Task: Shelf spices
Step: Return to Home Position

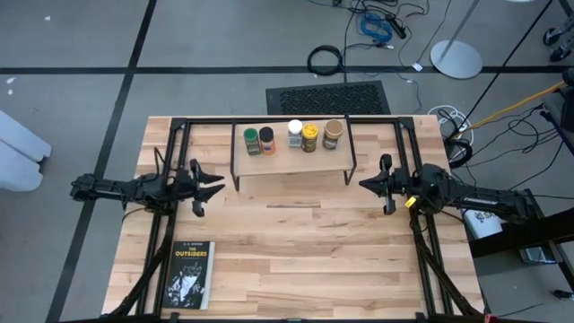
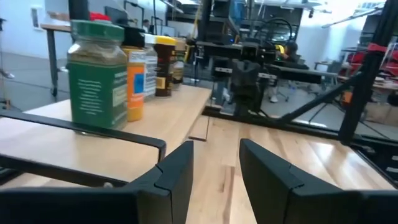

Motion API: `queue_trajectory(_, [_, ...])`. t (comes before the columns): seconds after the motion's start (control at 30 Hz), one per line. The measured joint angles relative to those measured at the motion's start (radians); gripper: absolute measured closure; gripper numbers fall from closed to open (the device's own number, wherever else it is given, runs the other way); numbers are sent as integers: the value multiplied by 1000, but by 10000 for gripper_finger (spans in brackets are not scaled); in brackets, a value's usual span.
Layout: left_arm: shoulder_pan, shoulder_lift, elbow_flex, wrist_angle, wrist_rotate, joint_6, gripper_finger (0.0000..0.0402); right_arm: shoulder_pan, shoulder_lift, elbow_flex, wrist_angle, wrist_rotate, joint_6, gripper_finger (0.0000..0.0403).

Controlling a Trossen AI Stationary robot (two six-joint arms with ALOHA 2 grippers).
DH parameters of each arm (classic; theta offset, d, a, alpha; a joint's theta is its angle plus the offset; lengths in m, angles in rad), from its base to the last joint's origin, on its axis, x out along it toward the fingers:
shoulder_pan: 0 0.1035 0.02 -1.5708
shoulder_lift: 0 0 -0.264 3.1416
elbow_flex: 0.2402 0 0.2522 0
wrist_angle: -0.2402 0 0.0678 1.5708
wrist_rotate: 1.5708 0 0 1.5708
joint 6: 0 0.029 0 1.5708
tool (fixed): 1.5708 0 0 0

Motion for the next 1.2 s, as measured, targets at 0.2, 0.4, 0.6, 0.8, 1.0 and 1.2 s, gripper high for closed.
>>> queue_trajectory(0.2, [-1,0,0,-5,69,22,263,0,0,0,1,-1,-1,403])
queue_trajectory(0.4, [-2,-1,0,-15,127,65,263,0,0,0,1,-33,-14,403])
queue_trajectory(0.6, [-2,-3,0,-14,114,83,263,-1,0,0,3,-99,-20,403])
queue_trajectory(0.8, [5,-3,0,-14,105,79,263,-1,-3,0,-16,-149,0,403])
queue_trajectory(1.0, [13,-3,0,-14,104,77,263,4,-43,0,-18,-181,44,403])
queue_trajectory(1.2, [13,-3,0,-15,103,76,263,92,-49,0,-71,-30,54,403])
